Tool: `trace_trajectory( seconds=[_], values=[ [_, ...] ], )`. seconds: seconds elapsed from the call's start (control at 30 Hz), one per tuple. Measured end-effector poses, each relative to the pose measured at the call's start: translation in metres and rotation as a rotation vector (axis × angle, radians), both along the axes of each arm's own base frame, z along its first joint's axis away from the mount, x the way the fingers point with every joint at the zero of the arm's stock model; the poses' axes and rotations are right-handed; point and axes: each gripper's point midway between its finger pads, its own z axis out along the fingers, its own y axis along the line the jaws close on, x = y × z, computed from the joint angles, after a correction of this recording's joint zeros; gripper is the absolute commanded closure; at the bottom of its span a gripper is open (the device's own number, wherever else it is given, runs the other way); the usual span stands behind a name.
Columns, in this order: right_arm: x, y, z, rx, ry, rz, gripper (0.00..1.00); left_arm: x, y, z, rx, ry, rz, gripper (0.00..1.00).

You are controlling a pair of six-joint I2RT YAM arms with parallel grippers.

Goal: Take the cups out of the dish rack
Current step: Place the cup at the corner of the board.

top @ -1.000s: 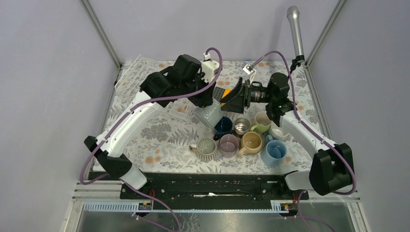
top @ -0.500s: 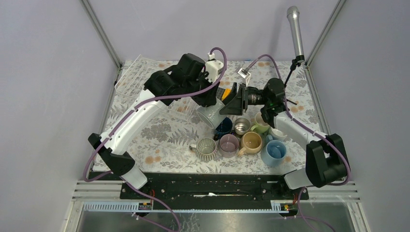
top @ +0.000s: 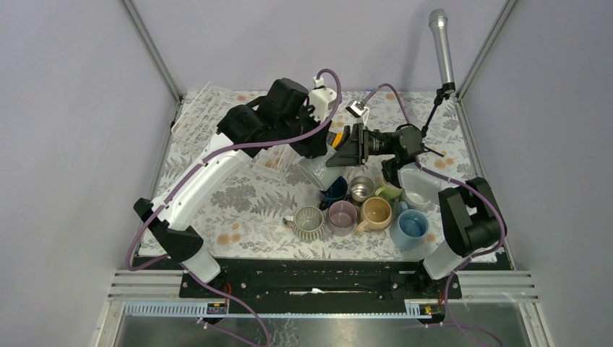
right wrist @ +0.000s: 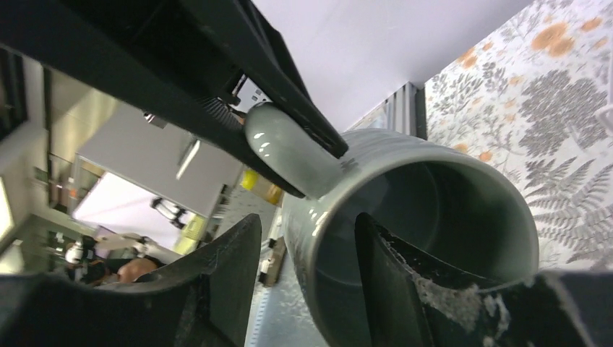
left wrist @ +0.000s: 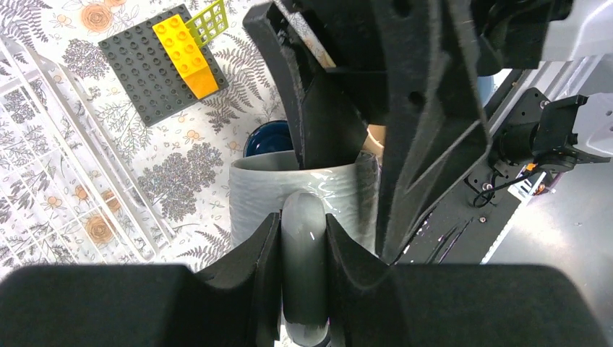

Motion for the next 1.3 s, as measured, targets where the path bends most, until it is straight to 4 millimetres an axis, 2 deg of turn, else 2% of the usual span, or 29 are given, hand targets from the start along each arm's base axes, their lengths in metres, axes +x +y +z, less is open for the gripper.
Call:
trace_trajectory(
  seconds=[0.1,0.27,0.47,0.63,0.77,0.8,0.83,0.9,1.0,1.13,1.23,1.3],
  values=[
    [0.001,0.001,-0.004,-0.010,0.070,0.016,0.43,0.003,-0.003,0.001,-0.005,-0.004,0.000,1.00],
    [-0.002,-0.001,0.000,-0.001,0.076,0.025,0.49,0.003,-0.004,-0.002,-0.001,0.000,-0.003,1.00],
    [-0.004,-0.001,0.002,0.000,0.078,0.029,0.68,0.001,-0.007,-0.003,-0.003,0.007,-0.015,1.00],
    [-0.004,-0.002,0.002,-0.003,0.093,0.032,1.00,-0.003,-0.010,0.003,-0.015,-0.001,-0.044,1.00],
    [-0.006,-0.003,0.001,-0.010,0.095,0.041,1.00,-0.004,-0.011,0.003,-0.015,-0.005,-0.058,1.00],
    [-0.006,-0.003,0.001,-0.012,0.098,0.043,1.00,-0.004,-0.011,0.003,-0.015,-0.005,-0.059,0.94],
    [-0.006,-0.003,0.001,-0.012,0.098,0.043,1.00,-0.004,-0.011,0.003,-0.013,-0.005,-0.059,0.83],
    [-0.006,-0.003,0.001,-0.012,0.100,0.043,1.00,-0.004,-0.011,0.003,-0.013,-0.005,-0.058,0.54],
    [-0.007,-0.003,0.001,-0.014,0.094,0.047,1.00,0.002,-0.009,0.004,-0.011,-0.019,-0.026,0.28],
    [-0.008,-0.003,0.000,-0.016,0.084,0.052,1.00,0.017,-0.008,0.012,-0.034,-0.059,0.034,0.09],
    [-0.007,-0.003,0.000,-0.014,0.078,0.050,1.00,0.020,-0.007,0.017,-0.048,-0.080,0.054,0.02],
    [-0.007,-0.002,0.000,-0.011,0.072,0.046,1.00,0.019,-0.005,0.022,-0.059,-0.091,0.064,0.01]
  ],
)
